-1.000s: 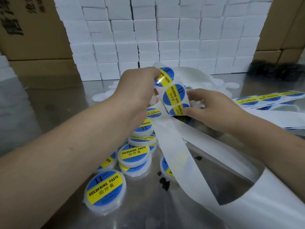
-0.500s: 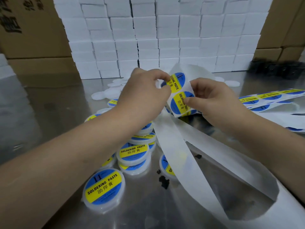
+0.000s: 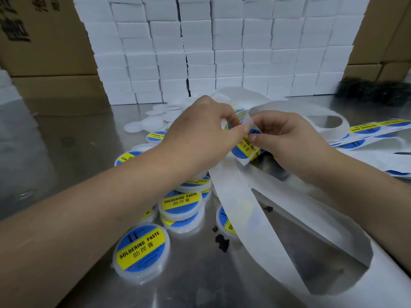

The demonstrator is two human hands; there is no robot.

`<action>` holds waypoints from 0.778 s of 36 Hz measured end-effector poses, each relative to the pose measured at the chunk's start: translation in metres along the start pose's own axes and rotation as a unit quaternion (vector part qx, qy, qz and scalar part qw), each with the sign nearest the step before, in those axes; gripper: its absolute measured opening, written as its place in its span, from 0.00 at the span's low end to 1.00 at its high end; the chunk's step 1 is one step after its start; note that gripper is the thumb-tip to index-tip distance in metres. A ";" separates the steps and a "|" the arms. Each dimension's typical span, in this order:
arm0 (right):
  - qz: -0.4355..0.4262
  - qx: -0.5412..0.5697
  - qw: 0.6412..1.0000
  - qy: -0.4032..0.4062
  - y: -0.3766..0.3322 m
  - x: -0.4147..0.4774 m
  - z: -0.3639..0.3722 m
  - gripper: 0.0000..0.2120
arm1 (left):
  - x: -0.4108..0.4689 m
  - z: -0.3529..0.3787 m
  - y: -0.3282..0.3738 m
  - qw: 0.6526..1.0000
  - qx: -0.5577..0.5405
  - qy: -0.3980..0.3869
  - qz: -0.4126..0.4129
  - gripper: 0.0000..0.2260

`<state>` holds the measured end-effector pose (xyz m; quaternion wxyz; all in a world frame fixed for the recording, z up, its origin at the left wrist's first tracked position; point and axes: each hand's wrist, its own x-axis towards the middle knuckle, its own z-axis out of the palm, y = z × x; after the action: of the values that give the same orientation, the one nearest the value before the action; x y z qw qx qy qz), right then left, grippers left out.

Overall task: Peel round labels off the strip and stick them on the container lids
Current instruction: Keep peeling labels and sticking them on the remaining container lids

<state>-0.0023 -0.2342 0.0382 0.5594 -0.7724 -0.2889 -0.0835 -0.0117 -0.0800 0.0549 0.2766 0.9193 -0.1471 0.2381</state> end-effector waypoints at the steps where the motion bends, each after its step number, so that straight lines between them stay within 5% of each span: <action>1: 0.004 0.001 1.000 -0.001 0.000 0.000 0.000 0.20 | 0.001 -0.001 -0.001 1.000 -0.004 -0.005 -0.006 0.09; 9: 0.043 0.006 0.998 0.036 0.001 0.002 -0.003 0.15 | 0.012 -0.009 -0.014 0.990 -0.094 0.045 -0.090 0.09; 14: 0.042 -0.056 0.989 0.132 0.008 0.005 -0.006 0.02 | 0.024 -0.019 -0.027 0.932 -0.244 0.170 -0.208 0.10; 16: 0.035 -0.067 0.982 0.175 0.010 0.009 -0.007 0.09 | 0.026 -0.022 -0.029 0.913 -0.276 0.193 -0.230 0.11; 22: -0.042 -0.199 0.942 0.267 0.010 0.004 -0.014 0.29 | 0.015 -0.012 -0.017 0.954 -0.208 0.151 -0.158 0.13; 28: -0.086 -0.242 0.947 0.195 0.006 0.001 -0.007 0.20 | 0.004 -0.007 -0.009 0.980 -0.121 0.139 -0.069 0.14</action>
<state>0.0035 -0.2412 0.0364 0.3918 -0.8253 -0.2112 -0.3475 -0.0076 -0.0695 0.0582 0.4195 0.8449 -0.0715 0.3239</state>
